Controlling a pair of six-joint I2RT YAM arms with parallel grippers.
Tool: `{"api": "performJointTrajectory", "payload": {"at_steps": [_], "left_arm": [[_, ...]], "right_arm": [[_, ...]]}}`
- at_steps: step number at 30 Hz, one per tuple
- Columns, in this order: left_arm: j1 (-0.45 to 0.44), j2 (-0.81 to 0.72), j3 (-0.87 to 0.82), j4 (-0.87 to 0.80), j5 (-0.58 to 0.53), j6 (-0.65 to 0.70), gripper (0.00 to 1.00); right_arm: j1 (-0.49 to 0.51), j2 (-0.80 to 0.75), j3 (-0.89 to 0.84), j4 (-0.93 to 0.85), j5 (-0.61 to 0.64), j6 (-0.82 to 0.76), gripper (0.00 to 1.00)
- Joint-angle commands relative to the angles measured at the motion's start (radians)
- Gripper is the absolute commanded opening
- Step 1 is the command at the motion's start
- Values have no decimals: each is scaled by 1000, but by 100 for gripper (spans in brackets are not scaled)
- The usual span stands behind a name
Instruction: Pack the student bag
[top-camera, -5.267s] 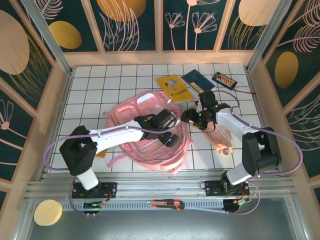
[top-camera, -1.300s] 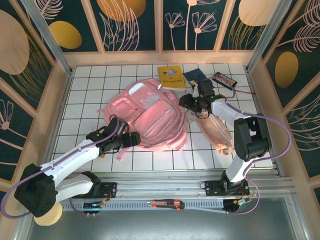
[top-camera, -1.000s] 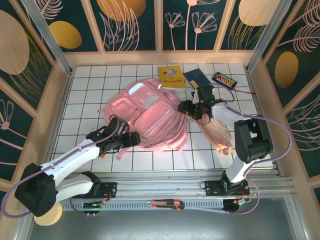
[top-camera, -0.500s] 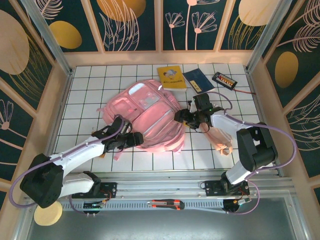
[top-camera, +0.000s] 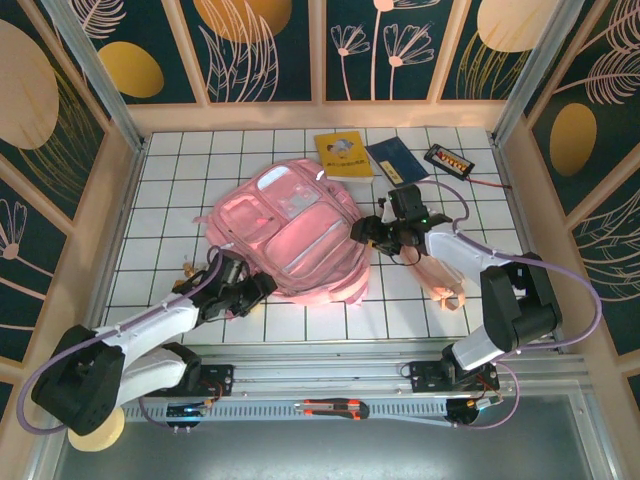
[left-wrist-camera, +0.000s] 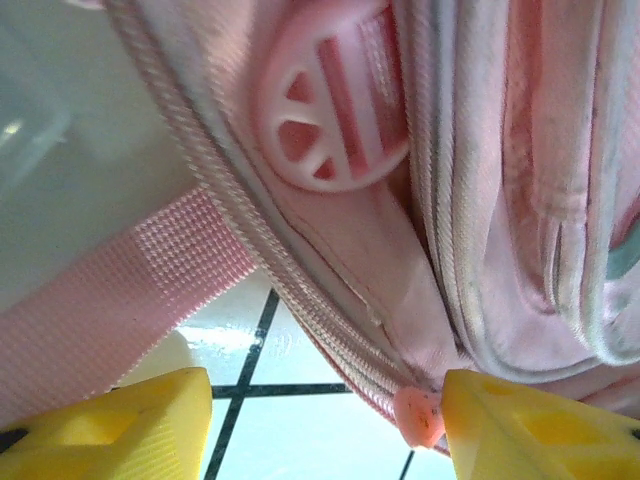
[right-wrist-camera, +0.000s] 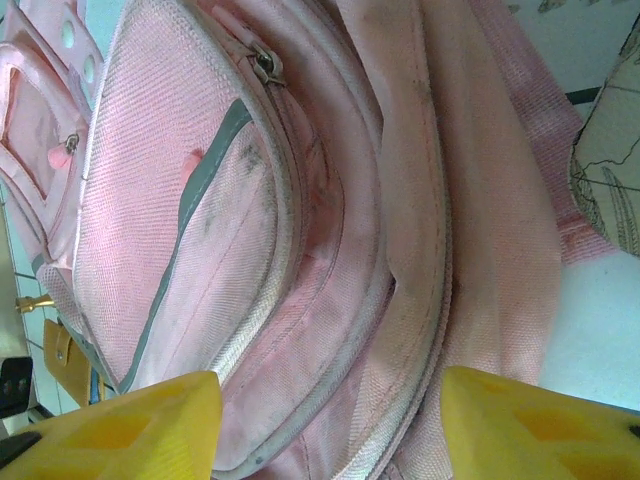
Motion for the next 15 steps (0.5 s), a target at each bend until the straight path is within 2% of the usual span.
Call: {"api": "performJointTrajectory", "payload": {"at_steps": [1,15], "left_arm": [[14,-20,-18,88,49,-97,60],[14,24,-6,127,49,-78,56]], "right_arm": [[19,-17,-26,10,-9,5,60],[68,3,-61,23,7,28,59]]}}
